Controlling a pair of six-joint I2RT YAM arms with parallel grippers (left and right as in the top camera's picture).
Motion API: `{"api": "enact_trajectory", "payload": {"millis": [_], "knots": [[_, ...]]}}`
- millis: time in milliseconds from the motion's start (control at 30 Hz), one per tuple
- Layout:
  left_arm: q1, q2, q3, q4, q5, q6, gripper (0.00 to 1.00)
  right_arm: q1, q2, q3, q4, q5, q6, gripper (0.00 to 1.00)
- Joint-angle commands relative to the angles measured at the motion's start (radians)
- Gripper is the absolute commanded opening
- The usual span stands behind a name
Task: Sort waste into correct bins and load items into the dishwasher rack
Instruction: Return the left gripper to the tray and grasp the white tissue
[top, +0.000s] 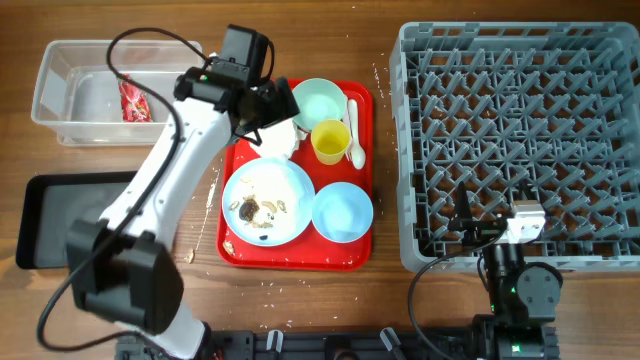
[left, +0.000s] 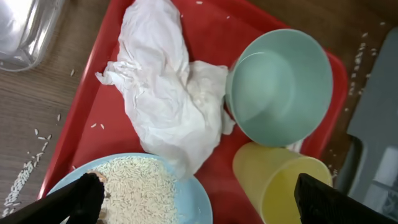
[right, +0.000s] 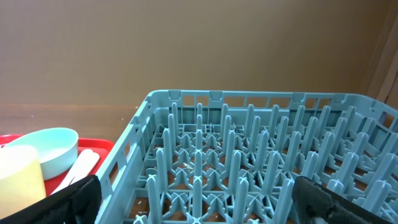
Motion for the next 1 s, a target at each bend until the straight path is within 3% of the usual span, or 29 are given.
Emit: {"api": "enact_trajectory", "payload": {"millis": [0,200,367,467,867,967], "knots": [[0.000,0.070,-0.003,0.001,-0.017,-0.051,1.00,-0.007,-0.005,-0.002,0.003,0.005,-0.012,1.00],[0.000,0.105,-0.003,0.047,-0.034,-0.051,0.99,-0.007,-0.005,-0.002,0.003,0.005,-0.013,1.00],[0.000,0.181,-0.003,0.059,-0.122,-0.110,0.69,-0.007,-0.005,-0.002,0.003,0.005,-0.012,1.00],[0.003,0.224,-0.003,0.101,-0.122,-0.126,0.61,-0.007,-0.005,-0.002,0.003,0.005,-0.013,1.00],[0.003,0.341,-0.003,0.191,-0.122,-0.154,0.54,-0.007,-0.005,-0.002,0.003,0.005,-0.012,1.00],[0.005,0.356,-0.003,0.189,-0.122,-0.154,0.45,-0.007,-0.005,-0.002,0.003,0.005,-0.012,1.00]]}}
